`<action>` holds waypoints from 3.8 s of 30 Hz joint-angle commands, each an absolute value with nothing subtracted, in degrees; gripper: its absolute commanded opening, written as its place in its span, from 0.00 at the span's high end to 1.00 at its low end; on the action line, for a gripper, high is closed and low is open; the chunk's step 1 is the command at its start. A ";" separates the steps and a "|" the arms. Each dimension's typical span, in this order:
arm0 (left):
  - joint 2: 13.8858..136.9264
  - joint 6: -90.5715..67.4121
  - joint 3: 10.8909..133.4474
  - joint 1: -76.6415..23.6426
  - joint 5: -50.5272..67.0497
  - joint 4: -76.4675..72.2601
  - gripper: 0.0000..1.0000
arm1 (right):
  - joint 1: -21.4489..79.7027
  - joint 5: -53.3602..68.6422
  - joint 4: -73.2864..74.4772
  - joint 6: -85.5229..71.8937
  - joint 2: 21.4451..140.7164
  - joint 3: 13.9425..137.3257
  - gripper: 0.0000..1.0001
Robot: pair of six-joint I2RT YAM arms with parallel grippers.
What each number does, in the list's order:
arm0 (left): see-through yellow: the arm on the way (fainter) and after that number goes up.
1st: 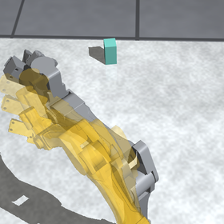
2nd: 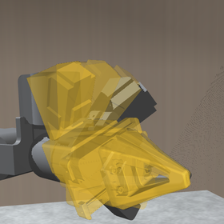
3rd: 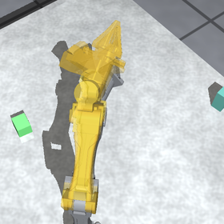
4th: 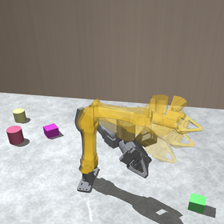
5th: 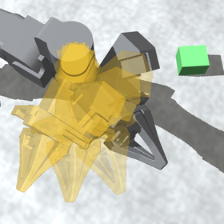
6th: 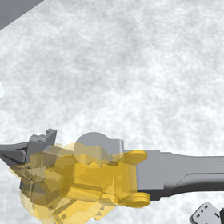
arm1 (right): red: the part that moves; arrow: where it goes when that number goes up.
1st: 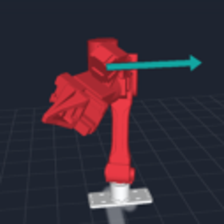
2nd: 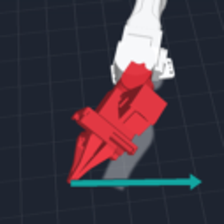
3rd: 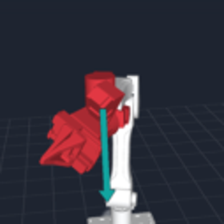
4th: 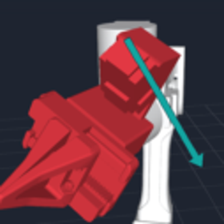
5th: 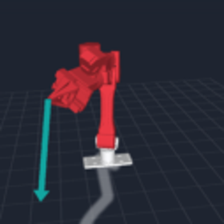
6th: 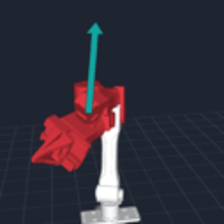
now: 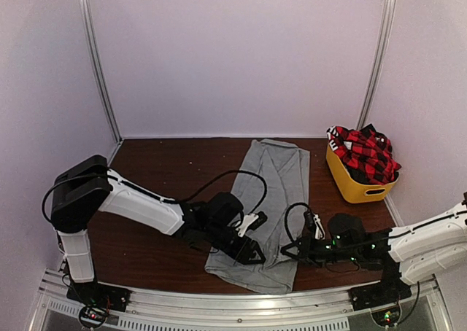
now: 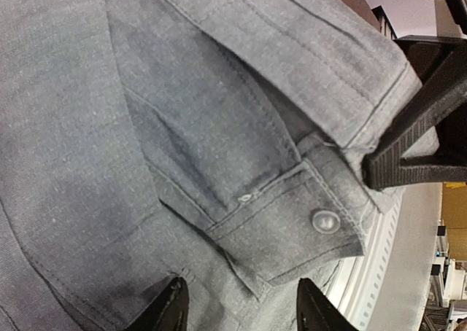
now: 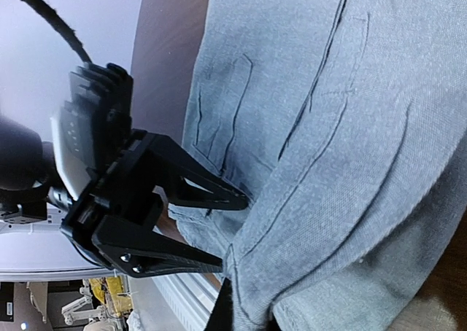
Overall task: Fold and stack the long sleeve shirts
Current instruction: Adjust the sleeve of the rectangle-folded shirt.
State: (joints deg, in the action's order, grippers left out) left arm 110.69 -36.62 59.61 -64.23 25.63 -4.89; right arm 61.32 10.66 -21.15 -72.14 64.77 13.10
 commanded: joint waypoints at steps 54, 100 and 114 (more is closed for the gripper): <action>113.23 -3.26 55.30 -76.87 -4.08 -28.37 0.39 | 61.69 8.31 -20.15 -74.59 61.00 13.19 1.00; 105.55 5.50 61.70 -77.45 -10.81 -0.29 1.00 | 61.70 2.38 -2.76 -74.01 49.45 9.59 0.51; 108.54 4.86 62.16 -80.16 -10.97 3.66 1.00 | 61.58 0.26 0.99 -72.96 48.10 10.02 0.49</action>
State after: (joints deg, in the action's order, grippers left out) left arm 107.31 4.89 60.47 -79.55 -10.44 3.09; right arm 61.39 2.20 -0.08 -73.67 48.12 10.11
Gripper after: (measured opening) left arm 0.008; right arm 0.512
